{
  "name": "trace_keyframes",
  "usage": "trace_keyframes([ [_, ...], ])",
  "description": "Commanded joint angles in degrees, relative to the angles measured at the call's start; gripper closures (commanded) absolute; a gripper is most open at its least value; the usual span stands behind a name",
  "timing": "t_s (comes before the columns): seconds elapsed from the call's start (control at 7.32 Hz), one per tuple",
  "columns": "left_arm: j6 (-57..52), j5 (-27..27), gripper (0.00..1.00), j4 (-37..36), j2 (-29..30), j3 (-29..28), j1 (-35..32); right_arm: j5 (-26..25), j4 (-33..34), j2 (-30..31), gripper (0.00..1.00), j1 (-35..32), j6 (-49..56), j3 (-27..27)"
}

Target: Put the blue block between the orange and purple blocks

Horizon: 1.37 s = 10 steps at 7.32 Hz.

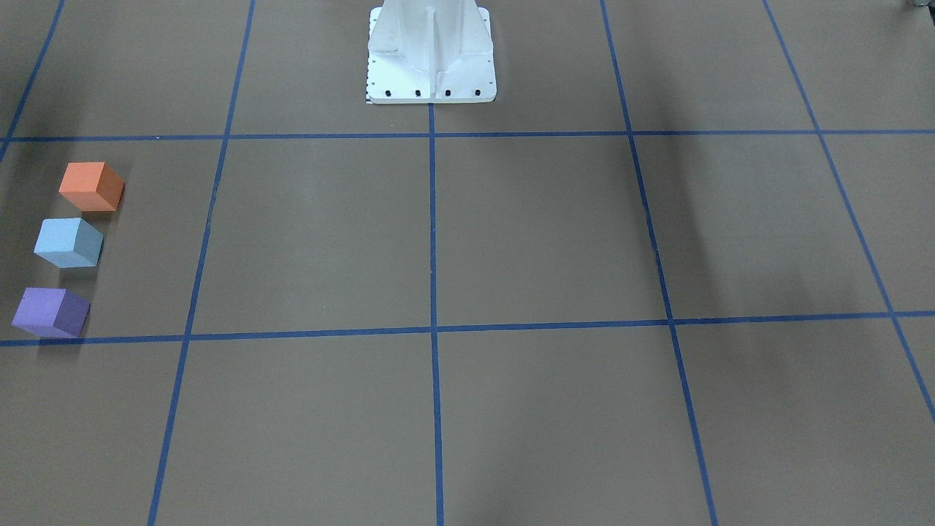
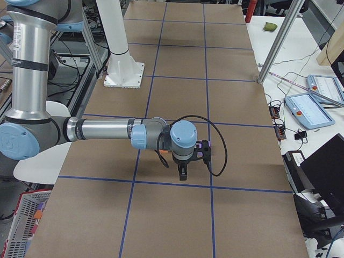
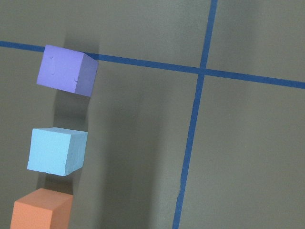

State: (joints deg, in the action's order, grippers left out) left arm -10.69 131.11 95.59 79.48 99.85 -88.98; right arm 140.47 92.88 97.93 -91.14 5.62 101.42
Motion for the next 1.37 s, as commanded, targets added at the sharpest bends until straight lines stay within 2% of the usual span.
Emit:
trace_keyframes([
  [0.0, 0.3, 0.1, 0.0, 0.0, -0.2, -0.2, -0.1, -0.2, -0.4, -0.1, 0.0, 0.1, -1.9, 0.1],
  [1.23, 0.5, 0.2, 0.0, -0.6, -0.2, 1.6, -0.1, -0.2, -0.4, -0.2, 0.0, 0.3, -2.0, 0.1],
])
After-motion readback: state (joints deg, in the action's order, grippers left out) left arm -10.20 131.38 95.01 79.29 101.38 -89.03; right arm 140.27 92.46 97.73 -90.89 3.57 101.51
